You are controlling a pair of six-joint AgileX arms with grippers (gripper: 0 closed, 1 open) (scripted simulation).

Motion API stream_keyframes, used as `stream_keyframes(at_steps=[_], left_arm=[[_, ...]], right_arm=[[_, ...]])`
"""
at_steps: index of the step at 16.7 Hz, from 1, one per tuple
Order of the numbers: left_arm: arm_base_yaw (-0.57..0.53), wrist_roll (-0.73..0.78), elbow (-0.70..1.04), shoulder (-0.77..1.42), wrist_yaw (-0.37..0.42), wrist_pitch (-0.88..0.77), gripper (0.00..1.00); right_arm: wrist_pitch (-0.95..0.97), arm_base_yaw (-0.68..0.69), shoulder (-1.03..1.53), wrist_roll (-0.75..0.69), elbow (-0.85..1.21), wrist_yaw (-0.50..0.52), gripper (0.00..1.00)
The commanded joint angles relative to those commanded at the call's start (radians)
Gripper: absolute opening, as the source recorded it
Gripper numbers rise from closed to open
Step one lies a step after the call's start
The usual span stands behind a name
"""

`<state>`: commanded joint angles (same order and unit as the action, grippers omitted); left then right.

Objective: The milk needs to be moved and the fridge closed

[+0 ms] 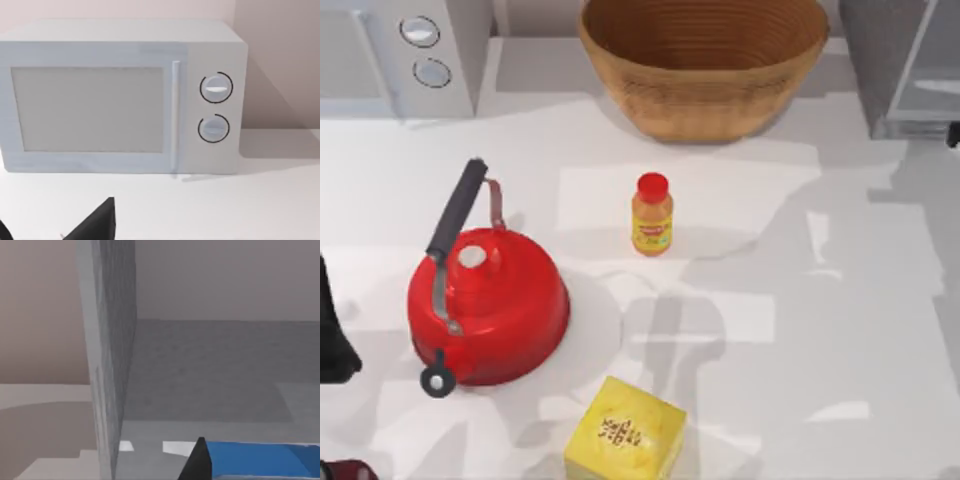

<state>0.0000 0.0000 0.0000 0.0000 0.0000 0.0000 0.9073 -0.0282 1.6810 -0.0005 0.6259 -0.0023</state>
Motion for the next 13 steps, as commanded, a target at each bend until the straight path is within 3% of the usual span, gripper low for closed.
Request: stream_keyframes(at_steps=[8, 13], left_arm=[[0.000, 0.000, 0.000, 0.000, 0.000, 0.000, 1.00], [0.000, 0.000, 0.000, 0.000, 0.000, 0.000, 1.00]], right_arm=[[-0.645, -0.114, 0.356, -0.070, 0.700, -0.105, 0.00], [-0.895, -0.163, 0.475, -0.090, 0.948, -0.157, 0.00]])
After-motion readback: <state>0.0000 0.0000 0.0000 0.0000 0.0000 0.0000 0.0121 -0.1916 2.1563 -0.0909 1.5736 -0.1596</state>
